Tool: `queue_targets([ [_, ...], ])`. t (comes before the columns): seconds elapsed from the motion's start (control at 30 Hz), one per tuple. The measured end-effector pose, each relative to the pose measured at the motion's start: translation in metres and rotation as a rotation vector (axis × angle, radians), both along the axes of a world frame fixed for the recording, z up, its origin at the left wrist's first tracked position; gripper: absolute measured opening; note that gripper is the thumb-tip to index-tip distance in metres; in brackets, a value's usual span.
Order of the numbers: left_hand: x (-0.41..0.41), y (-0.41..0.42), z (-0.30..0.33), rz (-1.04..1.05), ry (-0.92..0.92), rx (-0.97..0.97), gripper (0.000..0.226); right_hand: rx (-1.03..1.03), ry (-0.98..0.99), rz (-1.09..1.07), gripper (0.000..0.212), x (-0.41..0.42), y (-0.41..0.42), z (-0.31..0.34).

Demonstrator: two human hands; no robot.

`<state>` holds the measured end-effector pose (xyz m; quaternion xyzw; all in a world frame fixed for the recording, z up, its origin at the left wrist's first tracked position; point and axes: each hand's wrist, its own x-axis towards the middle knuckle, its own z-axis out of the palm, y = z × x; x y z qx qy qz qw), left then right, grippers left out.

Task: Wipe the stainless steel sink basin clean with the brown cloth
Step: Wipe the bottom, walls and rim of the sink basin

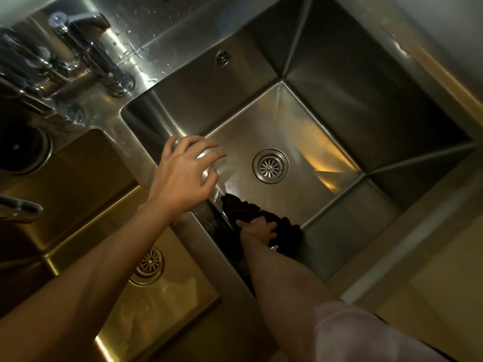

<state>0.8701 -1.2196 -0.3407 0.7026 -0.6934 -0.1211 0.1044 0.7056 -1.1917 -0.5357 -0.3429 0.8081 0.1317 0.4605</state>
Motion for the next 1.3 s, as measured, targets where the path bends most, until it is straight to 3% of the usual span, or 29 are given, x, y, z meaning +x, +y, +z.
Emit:
queue_targets([
  [0.27,0.000,-0.002,0.004,-0.001,0.012,0.031,0.042,-0.071,-0.032,0.059,0.034,-0.012,0.020,-0.001],
  [0.53,0.001,-0.002,0.003,-0.013,0.012,0.033,0.043,-0.116,-0.074,0.038,0.040,-0.009,0.007,-0.001],
  [0.87,0.002,-0.003,0.003,-0.010,0.020,0.024,0.046,-0.253,0.056,0.137,0.048,-0.009,-0.037,-0.004],
  [0.97,0.002,-0.002,0.002,-0.009,0.033,0.013,0.044,-0.265,0.024,0.205,0.048,-0.017,-0.033,-0.003],
  [1.13,0.001,-0.001,0.004,-0.010,0.040,0.022,0.044,-0.418,0.146,0.341,0.052,-0.023,-0.011,0.003],
  [1.3,0.000,-0.002,0.005,-0.013,0.041,0.002,0.042,-0.300,0.124,0.364,0.051,-0.018,-0.025,-0.004],
])
